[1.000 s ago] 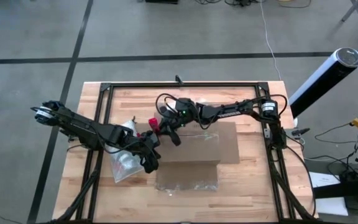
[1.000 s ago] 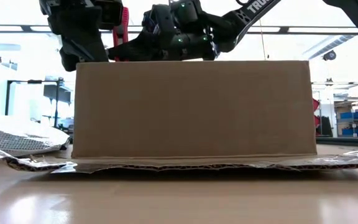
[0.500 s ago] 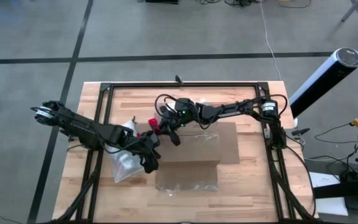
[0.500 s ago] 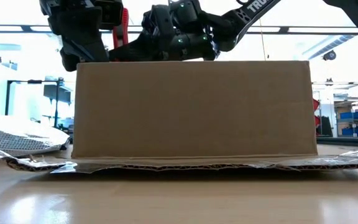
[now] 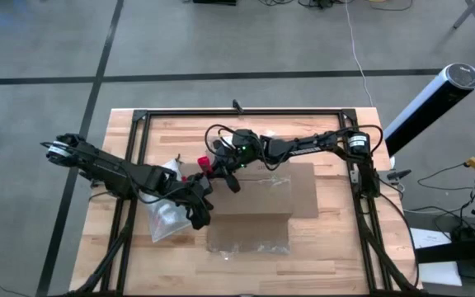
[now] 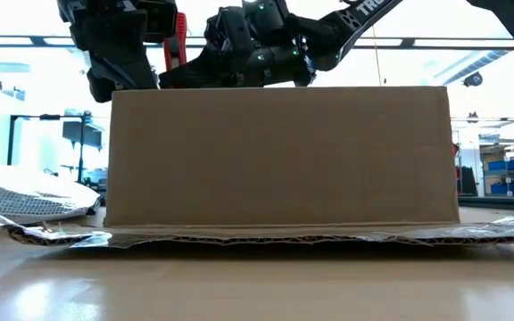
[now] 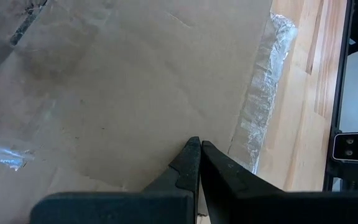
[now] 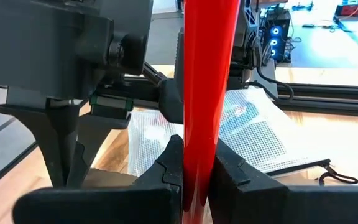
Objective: Unpack boxes
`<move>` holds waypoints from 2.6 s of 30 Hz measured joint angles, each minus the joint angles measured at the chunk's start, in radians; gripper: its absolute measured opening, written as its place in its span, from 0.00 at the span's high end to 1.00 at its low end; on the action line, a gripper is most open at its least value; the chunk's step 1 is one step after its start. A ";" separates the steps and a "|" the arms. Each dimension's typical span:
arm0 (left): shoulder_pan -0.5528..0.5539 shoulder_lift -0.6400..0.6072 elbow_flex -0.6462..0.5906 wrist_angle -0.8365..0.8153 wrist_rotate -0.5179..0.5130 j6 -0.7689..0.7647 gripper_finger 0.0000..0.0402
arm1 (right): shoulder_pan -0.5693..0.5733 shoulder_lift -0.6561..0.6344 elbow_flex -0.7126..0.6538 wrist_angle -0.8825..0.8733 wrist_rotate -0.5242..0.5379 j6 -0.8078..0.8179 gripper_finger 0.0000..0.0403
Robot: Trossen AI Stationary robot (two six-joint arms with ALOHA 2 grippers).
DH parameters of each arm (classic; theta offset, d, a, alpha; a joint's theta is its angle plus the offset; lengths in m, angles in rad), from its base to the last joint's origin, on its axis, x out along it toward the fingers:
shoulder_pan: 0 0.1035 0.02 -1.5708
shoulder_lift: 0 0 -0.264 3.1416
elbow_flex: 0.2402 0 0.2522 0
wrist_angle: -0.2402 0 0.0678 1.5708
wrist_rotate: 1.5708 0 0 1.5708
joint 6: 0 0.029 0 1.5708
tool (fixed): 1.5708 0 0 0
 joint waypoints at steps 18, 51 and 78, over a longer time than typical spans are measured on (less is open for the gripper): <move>0.000 -0.015 0.007 0.006 -0.089 -0.018 1.00 | -0.002 -0.003 -0.005 -0.112 0.018 -0.069 0.95; 0.117 0.076 0.016 -0.094 -0.233 -0.045 1.00 | -0.012 -0.086 -0.010 -0.329 0.061 -0.013 0.95; 0.206 0.130 -0.012 -0.124 -0.239 -0.075 1.00 | 0.019 -0.266 -0.012 -0.723 0.168 0.043 0.96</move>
